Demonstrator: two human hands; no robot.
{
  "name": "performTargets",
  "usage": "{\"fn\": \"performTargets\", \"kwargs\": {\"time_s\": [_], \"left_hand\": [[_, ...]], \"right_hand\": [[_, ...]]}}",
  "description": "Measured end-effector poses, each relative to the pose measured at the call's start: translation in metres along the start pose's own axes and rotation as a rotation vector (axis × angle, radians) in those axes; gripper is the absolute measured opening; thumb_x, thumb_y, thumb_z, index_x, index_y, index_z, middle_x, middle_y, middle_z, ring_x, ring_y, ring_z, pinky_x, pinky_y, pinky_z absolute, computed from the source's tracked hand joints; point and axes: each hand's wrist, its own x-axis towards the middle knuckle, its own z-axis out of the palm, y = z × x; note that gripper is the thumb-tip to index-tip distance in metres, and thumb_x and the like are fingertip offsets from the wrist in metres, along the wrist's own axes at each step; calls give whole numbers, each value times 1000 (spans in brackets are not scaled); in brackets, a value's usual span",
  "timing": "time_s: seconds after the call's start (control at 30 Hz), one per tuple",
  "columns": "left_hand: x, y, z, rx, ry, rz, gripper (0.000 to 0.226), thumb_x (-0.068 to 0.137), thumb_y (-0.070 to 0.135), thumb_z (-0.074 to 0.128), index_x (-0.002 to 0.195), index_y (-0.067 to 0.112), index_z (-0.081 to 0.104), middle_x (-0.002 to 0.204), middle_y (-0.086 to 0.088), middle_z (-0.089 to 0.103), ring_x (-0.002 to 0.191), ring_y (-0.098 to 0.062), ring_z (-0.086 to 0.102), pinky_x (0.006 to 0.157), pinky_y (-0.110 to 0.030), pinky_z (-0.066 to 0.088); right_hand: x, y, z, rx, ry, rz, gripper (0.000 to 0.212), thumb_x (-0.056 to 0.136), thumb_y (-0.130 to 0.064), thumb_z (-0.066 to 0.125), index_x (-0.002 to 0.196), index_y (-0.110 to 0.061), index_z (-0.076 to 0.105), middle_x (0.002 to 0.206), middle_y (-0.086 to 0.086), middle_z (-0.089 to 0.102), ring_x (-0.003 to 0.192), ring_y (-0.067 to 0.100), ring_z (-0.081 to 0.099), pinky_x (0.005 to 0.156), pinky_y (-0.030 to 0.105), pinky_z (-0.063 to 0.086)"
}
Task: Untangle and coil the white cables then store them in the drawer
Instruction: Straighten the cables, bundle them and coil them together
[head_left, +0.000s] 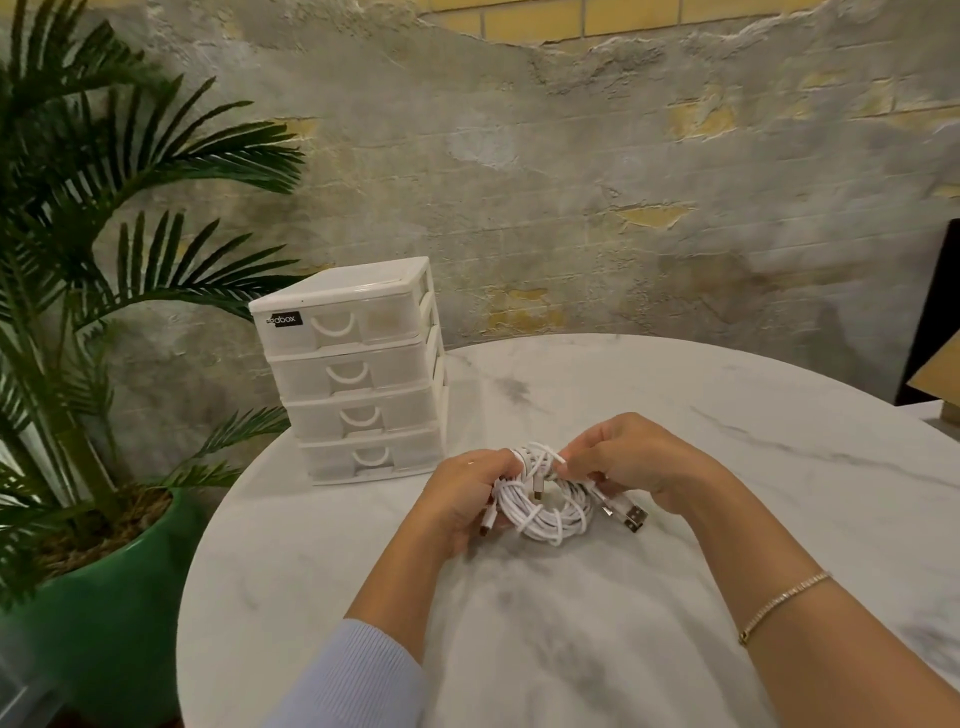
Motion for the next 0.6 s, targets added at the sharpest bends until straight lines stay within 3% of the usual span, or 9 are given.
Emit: {"fn": "performTargets", "kwargs": {"time_s": [0.1,0.23,0.37,0.43,0.5,0.6], "left_hand": [[2,-3,-3,164,91,74,23,76,14,64,54,21,66,56,-1,58,53,-19,50,52,-26,39],[5,-6,-4,307,165,186,11,76,18,68,76,28,73,82,5,70,78,-12,62,74,-26,49],[6,-8,-5,600,212,373,26,76,10,65,92,30,71,99,13,60,109,-10,47,93,-18,34],[5,-7,-2,733,194,446,31,78,7,59,95,29,72,108,9,60,117,-11,38,91,-11,25],[5,-9,3,788,179,418,31,80,9,55,99,28,72,108,7,59,117,-10,36,93,-15,30],[6,-11,6,842,233,387,20,78,30,65,97,35,71,106,6,61,113,-9,41,90,-20,37]], "right_hand": [[1,3,-2,-7,-10,6,12,75,-7,76,68,-11,67,62,1,60,56,12,48,53,21,39],[4,7,2,-94,-31,4,10,78,-14,76,72,-13,68,63,0,59,57,13,47,51,22,37],[6,5,5,-96,-20,0,12,82,-9,71,70,-12,66,59,1,56,52,11,47,50,22,39],[5,5,5,-119,-34,7,16,84,-6,66,69,-12,65,57,1,54,51,11,45,48,22,38],[5,5,6,-140,-33,17,15,83,-7,63,69,-10,66,56,3,52,49,13,43,48,23,35],[6,6,8,-136,-10,30,9,83,-9,62,76,-5,67,55,5,51,49,15,41,46,25,33]]}}
